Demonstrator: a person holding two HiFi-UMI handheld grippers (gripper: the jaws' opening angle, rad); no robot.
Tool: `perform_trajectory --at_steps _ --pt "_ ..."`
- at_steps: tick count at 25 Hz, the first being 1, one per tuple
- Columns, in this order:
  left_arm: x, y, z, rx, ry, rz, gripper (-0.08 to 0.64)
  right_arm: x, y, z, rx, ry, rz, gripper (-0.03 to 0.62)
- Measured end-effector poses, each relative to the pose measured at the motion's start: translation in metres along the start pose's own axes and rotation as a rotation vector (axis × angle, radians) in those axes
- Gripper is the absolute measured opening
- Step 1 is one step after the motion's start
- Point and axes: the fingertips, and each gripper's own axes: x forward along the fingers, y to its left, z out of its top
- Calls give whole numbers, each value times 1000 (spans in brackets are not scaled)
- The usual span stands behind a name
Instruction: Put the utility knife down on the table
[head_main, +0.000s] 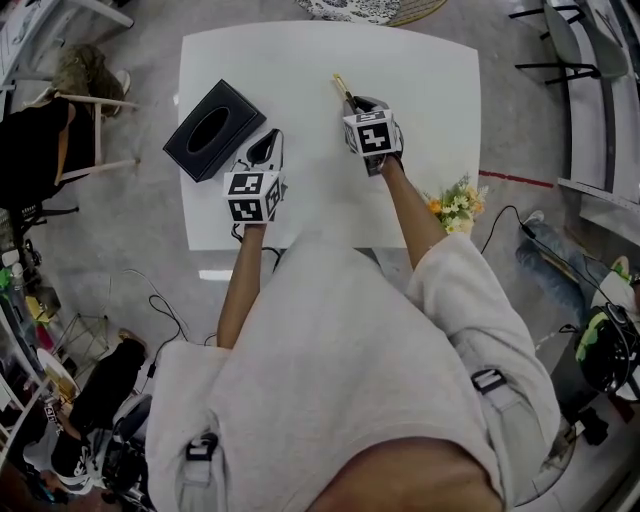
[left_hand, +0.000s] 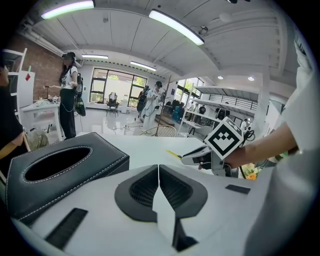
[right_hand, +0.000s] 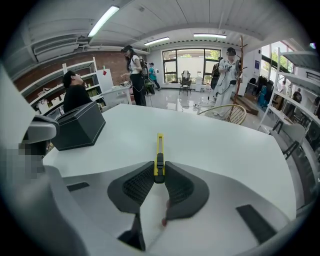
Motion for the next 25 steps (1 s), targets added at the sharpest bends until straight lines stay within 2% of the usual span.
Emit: perform_trajectory --at_steps 8,23,25 --pt "-1 2 -1 0 2 2 23 19 1 -11 -23 59 0 83" --pt "0 1 -2 0 1 -1 25 21 2 -10 -21 38 27 84" --pt "0 0 -2 1 -1 -2 25 20 1 -10 -19 33 38 123"
